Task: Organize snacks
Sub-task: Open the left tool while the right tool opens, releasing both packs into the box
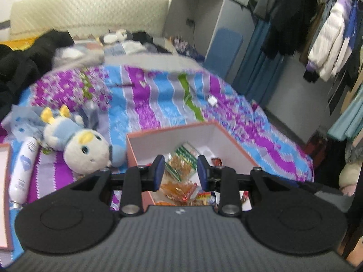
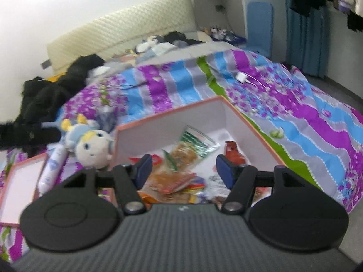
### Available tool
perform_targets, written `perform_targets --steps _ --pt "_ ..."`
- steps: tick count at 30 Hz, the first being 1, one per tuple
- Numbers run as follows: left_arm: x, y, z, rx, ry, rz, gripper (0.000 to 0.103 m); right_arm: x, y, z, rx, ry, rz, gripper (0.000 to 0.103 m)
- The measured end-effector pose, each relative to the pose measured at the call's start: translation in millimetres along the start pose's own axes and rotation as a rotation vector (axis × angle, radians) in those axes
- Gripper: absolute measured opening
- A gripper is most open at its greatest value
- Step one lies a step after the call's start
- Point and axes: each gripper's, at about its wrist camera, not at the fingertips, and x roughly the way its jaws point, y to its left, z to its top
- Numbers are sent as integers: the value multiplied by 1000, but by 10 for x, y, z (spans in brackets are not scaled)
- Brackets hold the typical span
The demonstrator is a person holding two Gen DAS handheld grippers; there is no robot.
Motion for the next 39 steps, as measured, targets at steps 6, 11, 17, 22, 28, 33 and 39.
perform_targets --steps 6,11,17,22,28,33,39 --pt "-544 106 -41 10 -82 22 36 -325 332 -14 -54 -78 32 65" --pt "-881 295 -196 -1 -110 79 36 -455 521 -133 -65 -90 60 65" --pt "-1253 482 -465 -2 -121 137 43 -607 744 -226 -79 -108 103 65" --pt "-1513 632 -698 -22 -138 178 52 -723 911 -369 -85 -102 142 65" --pt "-1690 824 -1085 -44 -112 222 67 -775 1071 -653 -114 -78 156 65" --pt "-1726 967 -1477 -36 -98 247 85 -804 1148 -865 -135 -58 173 65" --pt "-1689 1148 -1888 -81 -45 303 86 -805 1196 -1145 -176 -46 170 65"
